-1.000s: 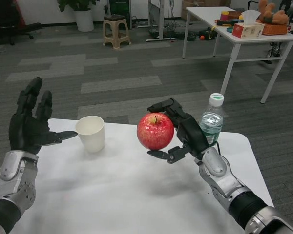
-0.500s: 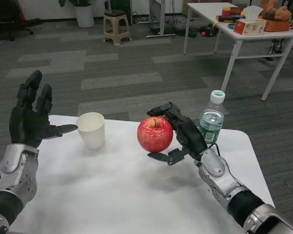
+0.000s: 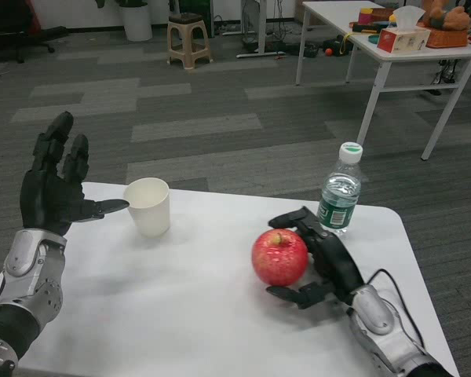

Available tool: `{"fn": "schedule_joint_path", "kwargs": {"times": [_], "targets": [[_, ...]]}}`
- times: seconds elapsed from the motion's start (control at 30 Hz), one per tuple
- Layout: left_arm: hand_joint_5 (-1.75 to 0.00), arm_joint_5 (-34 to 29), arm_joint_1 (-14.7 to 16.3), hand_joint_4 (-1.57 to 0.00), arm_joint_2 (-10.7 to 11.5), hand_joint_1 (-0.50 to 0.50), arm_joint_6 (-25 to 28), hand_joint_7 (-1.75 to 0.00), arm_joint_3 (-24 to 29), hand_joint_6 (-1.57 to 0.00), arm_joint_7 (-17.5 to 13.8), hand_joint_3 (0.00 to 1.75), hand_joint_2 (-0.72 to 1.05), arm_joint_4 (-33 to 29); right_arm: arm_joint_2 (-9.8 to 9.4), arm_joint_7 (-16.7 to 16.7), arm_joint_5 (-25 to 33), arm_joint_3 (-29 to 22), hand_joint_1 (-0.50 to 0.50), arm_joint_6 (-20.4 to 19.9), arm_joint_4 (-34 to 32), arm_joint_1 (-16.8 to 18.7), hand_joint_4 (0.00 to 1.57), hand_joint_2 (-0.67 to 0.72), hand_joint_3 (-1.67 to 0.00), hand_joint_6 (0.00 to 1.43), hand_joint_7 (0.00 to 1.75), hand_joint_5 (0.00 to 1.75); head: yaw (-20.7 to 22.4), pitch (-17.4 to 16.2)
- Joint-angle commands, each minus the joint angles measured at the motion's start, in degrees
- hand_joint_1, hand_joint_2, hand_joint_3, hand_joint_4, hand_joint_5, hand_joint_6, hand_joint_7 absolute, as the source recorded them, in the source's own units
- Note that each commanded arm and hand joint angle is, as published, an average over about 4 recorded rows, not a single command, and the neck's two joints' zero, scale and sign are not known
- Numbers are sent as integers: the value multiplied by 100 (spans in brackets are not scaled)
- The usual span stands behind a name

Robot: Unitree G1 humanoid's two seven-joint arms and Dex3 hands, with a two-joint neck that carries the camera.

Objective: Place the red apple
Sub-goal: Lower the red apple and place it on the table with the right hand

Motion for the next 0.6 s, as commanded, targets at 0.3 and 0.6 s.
{"fn": "schedule_joint_path", "kwargs": {"times": [0.3, 0.6], "targets": [[0, 32, -109, 0, 45, -26, 28, -42, -95, 0, -3, 0, 23, 37, 42, 84, -323, -648, -12, 48, -327, 774, 36, -54, -95, 86, 154, 145, -82, -97], [0, 29, -135, 0, 67, -26, 28, -42, -167, 0, -3, 0, 21, 26, 130, 310, -457, -552, -22, 48, -127, 765, 15, -53, -127, 37, 169, 124, -123, -172]]}}
